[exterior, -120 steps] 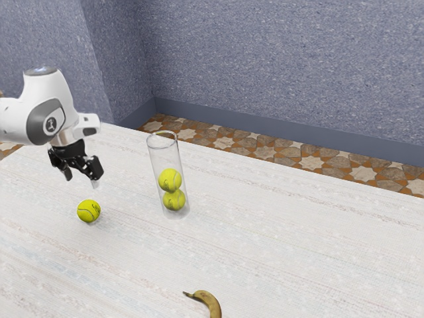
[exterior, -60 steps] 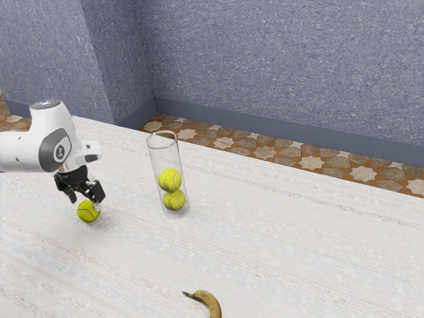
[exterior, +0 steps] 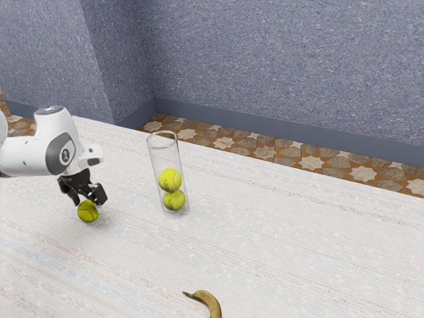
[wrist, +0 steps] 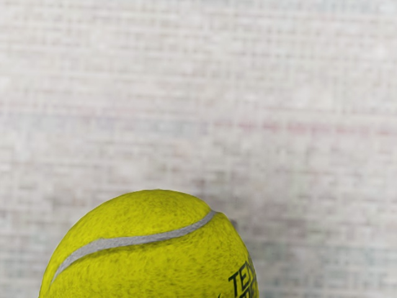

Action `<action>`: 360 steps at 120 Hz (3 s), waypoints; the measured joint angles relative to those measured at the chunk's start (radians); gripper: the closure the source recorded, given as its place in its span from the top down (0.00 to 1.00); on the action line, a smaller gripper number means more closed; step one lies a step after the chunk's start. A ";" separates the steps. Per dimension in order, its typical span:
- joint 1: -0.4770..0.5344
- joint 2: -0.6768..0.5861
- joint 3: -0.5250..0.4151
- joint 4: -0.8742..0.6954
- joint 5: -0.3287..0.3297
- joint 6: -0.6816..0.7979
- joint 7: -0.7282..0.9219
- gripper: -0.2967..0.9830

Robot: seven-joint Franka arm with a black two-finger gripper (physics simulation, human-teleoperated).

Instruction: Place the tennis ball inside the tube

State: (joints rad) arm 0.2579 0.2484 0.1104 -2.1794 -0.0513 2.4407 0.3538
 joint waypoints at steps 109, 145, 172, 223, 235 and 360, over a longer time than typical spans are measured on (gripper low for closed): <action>0.009 0.071 -0.002 0.045 -0.008 0.001 0.032 0.59; 0.012 0.023 -0.015 0.039 -0.008 -0.014 0.030 0.53; 0.012 -0.214 -0.077 0.039 -0.002 -0.158 0.019 0.49; 0.002 -0.347 -0.239 0.246 0.000 -0.479 -0.022 0.47; -0.012 -0.333 -0.262 0.307 0.000 -0.513 -0.029 0.46; -0.085 0.000 -0.286 0.653 0.015 -0.579 -0.075 0.49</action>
State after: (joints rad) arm 0.1725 0.2484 -0.1754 -1.5260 -0.0359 1.8620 0.2784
